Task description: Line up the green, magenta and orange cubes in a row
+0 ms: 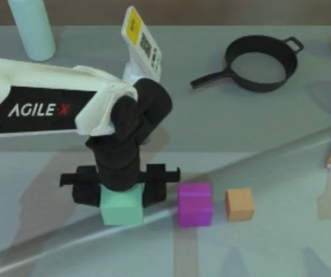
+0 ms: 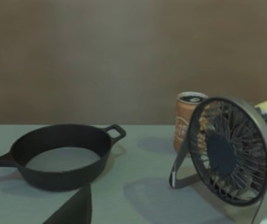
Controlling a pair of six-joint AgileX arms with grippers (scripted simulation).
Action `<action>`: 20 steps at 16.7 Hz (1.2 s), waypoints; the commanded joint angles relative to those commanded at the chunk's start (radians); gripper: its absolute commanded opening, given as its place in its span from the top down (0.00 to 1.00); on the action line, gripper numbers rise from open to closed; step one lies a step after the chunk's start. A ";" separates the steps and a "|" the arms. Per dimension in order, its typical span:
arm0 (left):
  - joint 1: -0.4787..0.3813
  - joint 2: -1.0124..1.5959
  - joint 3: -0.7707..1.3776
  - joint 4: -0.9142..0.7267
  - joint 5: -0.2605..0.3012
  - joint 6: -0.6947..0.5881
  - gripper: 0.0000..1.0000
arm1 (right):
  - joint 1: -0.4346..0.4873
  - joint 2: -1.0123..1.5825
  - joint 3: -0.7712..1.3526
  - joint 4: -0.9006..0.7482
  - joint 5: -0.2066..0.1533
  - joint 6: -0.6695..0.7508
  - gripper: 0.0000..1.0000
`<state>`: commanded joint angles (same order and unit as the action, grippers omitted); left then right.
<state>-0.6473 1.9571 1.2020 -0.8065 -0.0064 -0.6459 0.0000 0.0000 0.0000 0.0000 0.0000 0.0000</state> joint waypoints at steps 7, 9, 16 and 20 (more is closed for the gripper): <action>0.000 0.000 0.000 0.001 0.000 0.000 0.70 | 0.000 0.000 0.000 0.000 0.000 0.000 0.00; 0.000 0.000 0.000 0.001 0.000 0.000 0.55 | 0.000 0.000 0.000 0.000 0.000 0.000 0.00; 0.000 0.000 0.000 0.001 0.000 0.000 0.02 | 0.000 0.000 0.000 0.000 0.000 0.000 0.00; 0.000 0.000 0.000 0.001 0.000 0.000 0.00 | 0.000 0.000 0.000 0.000 0.000 0.000 0.00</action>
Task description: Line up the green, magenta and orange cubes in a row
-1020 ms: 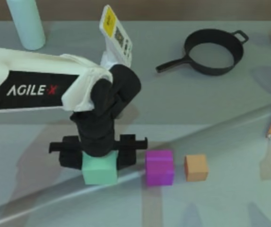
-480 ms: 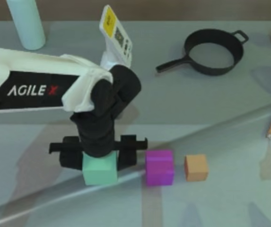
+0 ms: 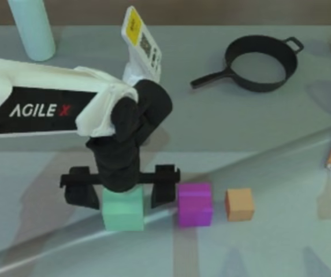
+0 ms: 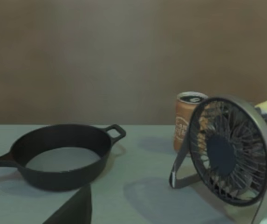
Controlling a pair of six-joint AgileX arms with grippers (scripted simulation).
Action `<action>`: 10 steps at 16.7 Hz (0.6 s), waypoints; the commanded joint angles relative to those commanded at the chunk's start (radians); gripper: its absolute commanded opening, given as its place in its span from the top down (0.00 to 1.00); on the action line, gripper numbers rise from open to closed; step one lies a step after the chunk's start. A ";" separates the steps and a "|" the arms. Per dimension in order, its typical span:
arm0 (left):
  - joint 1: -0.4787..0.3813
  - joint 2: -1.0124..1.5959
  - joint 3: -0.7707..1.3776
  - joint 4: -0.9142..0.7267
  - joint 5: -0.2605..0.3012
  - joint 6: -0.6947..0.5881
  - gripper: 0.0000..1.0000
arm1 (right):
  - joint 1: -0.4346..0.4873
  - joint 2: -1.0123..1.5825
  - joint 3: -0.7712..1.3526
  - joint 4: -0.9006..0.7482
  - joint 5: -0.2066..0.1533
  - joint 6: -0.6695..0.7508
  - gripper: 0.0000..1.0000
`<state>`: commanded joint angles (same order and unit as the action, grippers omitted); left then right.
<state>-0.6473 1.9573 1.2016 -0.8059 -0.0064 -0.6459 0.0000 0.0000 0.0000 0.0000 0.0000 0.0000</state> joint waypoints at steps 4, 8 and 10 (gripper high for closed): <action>0.000 0.000 0.000 0.000 0.000 0.000 0.00 | 0.000 0.000 0.000 0.000 0.000 0.000 0.00; 0.000 -0.015 0.025 -0.038 0.002 0.002 0.00 | 0.000 0.000 0.000 0.000 0.000 0.000 0.00; 0.001 -0.038 0.064 -0.100 0.003 0.001 0.00 | 0.000 0.000 0.000 0.000 0.000 0.000 0.00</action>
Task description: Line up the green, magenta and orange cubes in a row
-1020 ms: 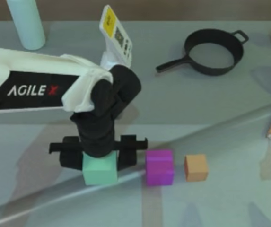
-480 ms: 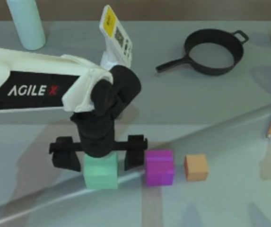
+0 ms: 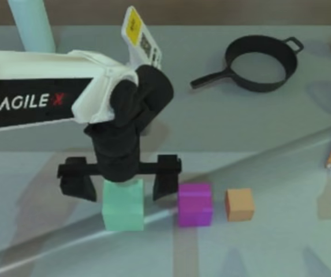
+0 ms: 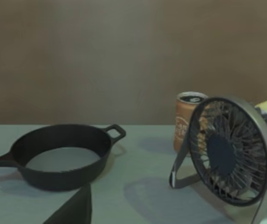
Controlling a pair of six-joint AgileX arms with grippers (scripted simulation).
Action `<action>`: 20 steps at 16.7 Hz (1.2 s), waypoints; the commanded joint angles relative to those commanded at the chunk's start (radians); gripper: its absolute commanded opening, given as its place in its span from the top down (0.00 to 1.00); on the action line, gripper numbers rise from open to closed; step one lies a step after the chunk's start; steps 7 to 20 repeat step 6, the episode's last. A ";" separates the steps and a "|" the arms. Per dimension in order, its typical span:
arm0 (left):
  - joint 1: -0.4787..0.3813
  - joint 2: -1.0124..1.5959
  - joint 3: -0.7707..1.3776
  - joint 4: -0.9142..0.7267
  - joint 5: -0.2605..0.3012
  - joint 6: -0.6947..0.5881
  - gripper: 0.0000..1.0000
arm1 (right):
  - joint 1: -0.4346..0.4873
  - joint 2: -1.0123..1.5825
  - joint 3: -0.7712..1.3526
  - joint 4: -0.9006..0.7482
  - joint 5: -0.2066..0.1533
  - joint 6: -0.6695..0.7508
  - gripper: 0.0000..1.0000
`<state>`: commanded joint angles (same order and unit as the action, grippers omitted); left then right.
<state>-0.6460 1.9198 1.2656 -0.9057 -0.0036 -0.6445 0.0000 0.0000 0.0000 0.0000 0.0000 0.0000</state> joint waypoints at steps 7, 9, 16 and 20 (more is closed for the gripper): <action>0.016 -0.065 0.095 -0.161 -0.003 -0.006 0.00 | 0.000 0.000 0.000 0.000 0.000 0.000 0.00; 0.016 -0.065 0.095 -0.161 -0.003 -0.006 0.00 | 0.000 0.000 0.000 0.000 0.000 0.000 0.00; 0.016 -0.065 0.095 -0.161 -0.003 -0.006 0.00 | 0.000 0.000 0.000 0.000 0.000 0.000 0.00; 0.016 -0.065 0.095 -0.161 -0.003 -0.006 0.00 | 0.000 0.000 0.000 0.000 0.000 0.000 0.00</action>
